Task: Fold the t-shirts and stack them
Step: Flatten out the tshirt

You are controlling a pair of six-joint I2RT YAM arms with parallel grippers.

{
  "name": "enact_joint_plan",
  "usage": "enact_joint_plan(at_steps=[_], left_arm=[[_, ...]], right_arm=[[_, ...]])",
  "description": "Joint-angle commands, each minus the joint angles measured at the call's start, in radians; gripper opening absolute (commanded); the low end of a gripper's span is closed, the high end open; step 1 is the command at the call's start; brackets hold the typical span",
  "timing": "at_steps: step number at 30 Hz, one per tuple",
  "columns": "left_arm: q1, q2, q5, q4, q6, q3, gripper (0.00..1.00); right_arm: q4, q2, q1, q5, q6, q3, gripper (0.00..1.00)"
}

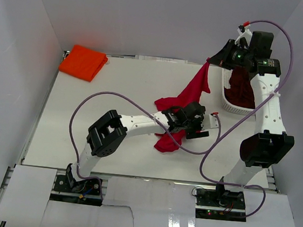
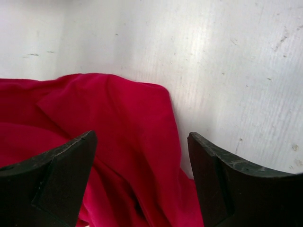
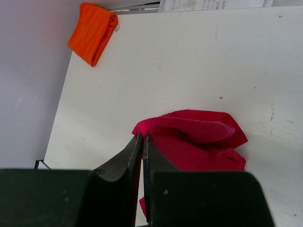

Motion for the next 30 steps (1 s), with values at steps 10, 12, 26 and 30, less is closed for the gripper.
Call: enact_joint_plan(at_steps=[10, 12, 26, 30], left_arm=[[-0.014, 0.098, -0.362, 0.205, 0.06, 0.082, 0.93], [-0.011, 0.141, -0.39, 0.185, 0.053, 0.136, 0.93], [0.111, 0.192, -0.332, 0.032, -0.093, 0.236, 0.96], [0.125, 0.199, -0.266, -0.007, -0.113, 0.231, 0.95]], right_arm=[[0.01, -0.032, 0.004, -0.052, 0.015, 0.046, 0.08], [0.009, -0.029, 0.005, -0.058, 0.018, 0.051, 0.08], [-0.011, -0.02, 0.007, -0.056, 0.007, 0.064, 0.08], [-0.011, -0.017, 0.005, -0.058, 0.012, 0.072, 0.08]])
